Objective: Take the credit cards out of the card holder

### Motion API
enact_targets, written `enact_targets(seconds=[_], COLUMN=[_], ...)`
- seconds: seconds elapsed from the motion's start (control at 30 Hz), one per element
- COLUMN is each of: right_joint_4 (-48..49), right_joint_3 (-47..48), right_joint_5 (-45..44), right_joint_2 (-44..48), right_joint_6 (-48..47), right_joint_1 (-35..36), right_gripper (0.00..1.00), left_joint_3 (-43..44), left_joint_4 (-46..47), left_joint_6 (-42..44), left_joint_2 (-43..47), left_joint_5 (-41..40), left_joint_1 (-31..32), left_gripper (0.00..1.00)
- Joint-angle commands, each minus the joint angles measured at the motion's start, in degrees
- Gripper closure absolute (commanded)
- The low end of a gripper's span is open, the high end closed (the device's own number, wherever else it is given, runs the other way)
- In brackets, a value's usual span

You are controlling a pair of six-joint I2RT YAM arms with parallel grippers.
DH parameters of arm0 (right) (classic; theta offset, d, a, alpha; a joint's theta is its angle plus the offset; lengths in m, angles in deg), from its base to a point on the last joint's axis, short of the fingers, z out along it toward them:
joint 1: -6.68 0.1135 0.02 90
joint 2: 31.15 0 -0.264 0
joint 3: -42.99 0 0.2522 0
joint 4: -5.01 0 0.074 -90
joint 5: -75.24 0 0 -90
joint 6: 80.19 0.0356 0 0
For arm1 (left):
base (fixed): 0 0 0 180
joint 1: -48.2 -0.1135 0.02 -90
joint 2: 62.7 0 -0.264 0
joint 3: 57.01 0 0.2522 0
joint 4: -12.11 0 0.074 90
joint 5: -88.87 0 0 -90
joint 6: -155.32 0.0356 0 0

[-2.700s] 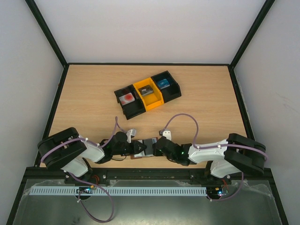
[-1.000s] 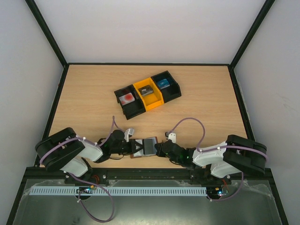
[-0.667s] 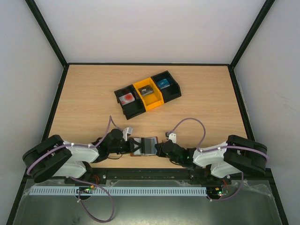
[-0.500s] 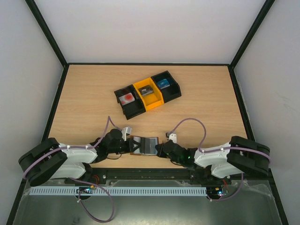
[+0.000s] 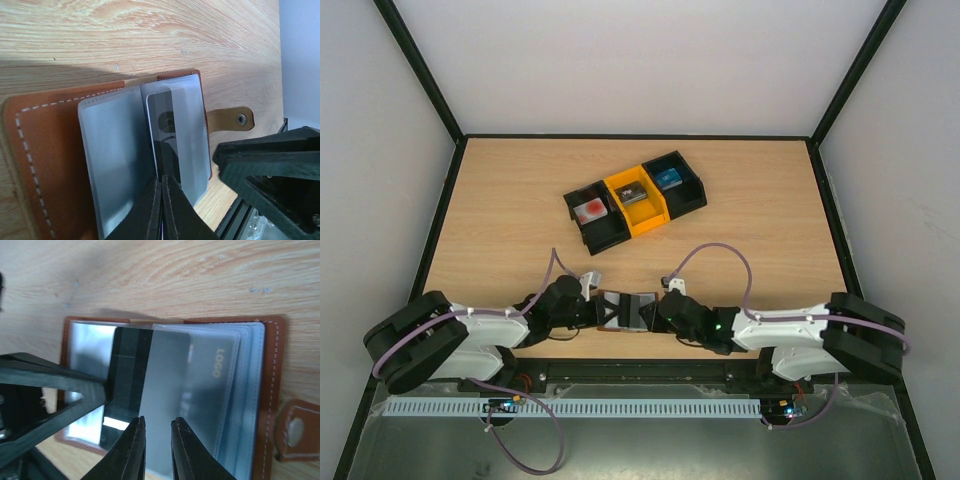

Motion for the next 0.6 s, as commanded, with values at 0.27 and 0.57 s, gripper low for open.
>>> enact_targets(seconds=[0.27,0.57], right_joint_4=[1.0,4.0], right_joint_3=[1.3,-2.2], right_joint_5=[1.7,0.9], right_joint_2=[-12.3,-13.7], right_joint_6=[-1.9,0.5], right_joint_1=[-0.2,-0.2], right_gripper=[0.94,0.95], left_joint_3=[-3.6,-5.4], left_joint_4=[5.5,6.2], left_joint_6=[-2.4,-4.6], left_joint_2=[1.7,1.9], left_joint_5=[-1.9,-5.7], left_joint_1=[-0.3,-0.3], left_gripper=[0.80,0.61])
